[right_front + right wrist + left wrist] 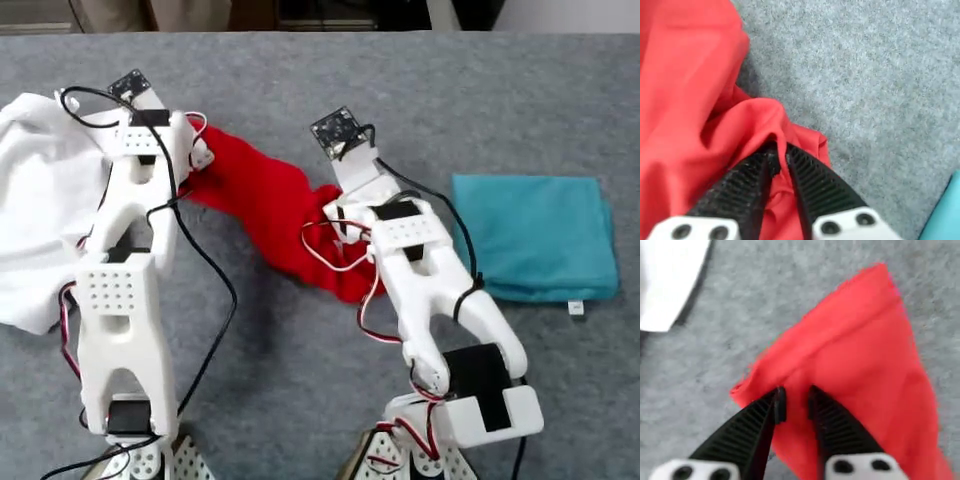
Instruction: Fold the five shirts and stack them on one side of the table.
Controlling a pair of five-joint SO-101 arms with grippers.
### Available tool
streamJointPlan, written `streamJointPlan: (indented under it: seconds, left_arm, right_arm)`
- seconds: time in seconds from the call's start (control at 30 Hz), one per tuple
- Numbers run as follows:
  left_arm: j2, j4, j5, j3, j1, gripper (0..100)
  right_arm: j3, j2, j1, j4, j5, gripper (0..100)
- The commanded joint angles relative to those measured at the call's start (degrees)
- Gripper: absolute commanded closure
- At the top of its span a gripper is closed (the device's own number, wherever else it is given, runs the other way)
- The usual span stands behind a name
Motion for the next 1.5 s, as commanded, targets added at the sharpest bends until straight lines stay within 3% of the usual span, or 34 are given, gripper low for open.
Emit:
streamJointPlan:
  seconds: [0.0,0.47,0.87,1.13,1.47]
  left_arm:
    - [0.8,6.5,0.0,-4.6,-0.4,97]
    - [0.8,26.1,-3.5,-16.0,-3.3,98]
    - [-0.6,27.8,-6.2,-1.1,-8.5,98]
    - [-15.6,25.2,-9.7,16.3,-7.6,98]
    - [-42.6,4.9,-15.9,60.4,-7.4,98]
  right_arm:
    - [-0.1,-2.5,1.3,-1.4,-0.5,99.0]
    - [-0.1,-2.5,2.8,-1.4,-0.5,99.0]
    - [-0.2,-2.5,3.1,-1.4,-0.5,99.0]
    - [-0.2,-2.5,3.1,-1.4,-0.4,99.0]
    - [-0.2,-2.4,3.1,-1.4,-0.4,99.0]
